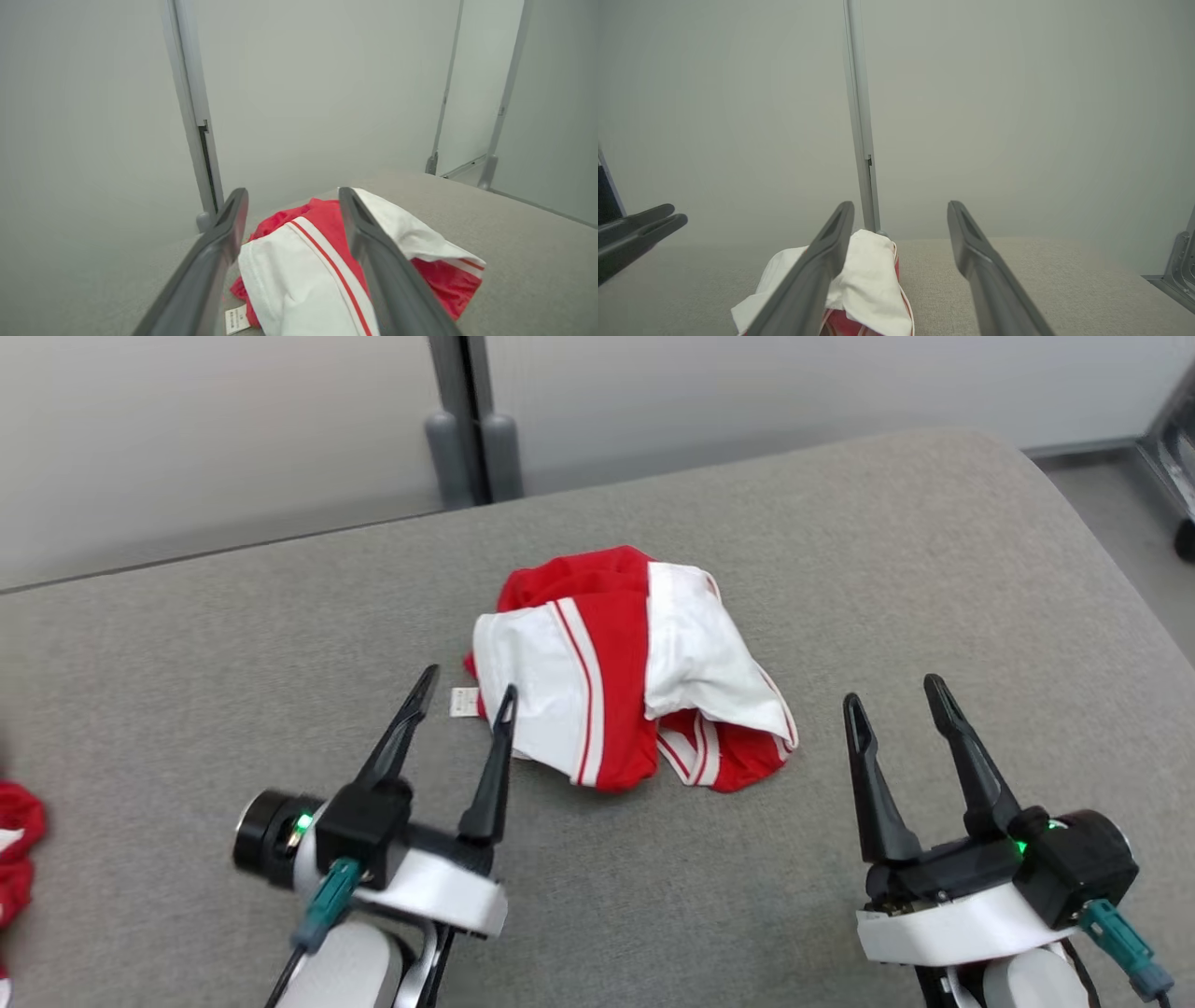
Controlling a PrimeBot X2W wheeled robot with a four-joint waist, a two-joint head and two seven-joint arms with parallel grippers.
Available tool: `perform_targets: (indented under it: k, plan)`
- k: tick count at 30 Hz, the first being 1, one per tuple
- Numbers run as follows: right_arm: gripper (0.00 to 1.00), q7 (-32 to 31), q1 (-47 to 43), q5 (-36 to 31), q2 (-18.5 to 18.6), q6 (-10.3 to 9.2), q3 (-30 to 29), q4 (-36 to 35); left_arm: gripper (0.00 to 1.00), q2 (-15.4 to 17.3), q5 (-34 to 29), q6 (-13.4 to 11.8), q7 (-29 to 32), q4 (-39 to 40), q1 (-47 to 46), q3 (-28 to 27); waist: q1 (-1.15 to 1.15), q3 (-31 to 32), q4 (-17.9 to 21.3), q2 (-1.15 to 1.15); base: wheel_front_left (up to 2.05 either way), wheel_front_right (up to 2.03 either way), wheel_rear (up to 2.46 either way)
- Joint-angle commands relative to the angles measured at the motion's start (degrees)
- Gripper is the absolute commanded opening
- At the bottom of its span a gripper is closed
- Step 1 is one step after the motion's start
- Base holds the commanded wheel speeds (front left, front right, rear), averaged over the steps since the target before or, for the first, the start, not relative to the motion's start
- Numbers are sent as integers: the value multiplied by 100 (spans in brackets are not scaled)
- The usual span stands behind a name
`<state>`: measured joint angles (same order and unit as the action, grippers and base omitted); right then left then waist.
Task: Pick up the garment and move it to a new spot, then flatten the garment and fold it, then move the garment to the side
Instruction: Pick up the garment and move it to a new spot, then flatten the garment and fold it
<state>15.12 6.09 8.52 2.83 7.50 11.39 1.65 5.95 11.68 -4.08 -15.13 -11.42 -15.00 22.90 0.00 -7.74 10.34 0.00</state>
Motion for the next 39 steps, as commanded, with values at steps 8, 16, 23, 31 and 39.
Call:
perform_targets:
  k: [8,16,23,31,39]
  plan:
    - [100,6,-475,-189,10,-2,-127,251,100,-70,-418,-298,-2,1105,1599,-912,0,747,-1018,0,0,0,0]
    - [100,6,-953,-423,10,-2,-248,348,100,-120,-973,-206,-2,1310,2321,-1145,0,1040,-1404,0,0,0,0]
    - [100,6,-1048,-420,12,-2,-239,394,100,-188,-1061,-312,-3,1322,2458,-1171,0,1113,-1471,0,0,0,0]
    - [100,6,-1021,-449,12,-2,-219,358,100,-187,-1171,-249,-2,1248,2436,-1084,0,1072,-1472,0,0,0,0]
    - [100,6,-763,-465,13,-2,-366,231,100,142,-1730,303,-2,449,1601,78,0,739,-1143,0,0,0,0]
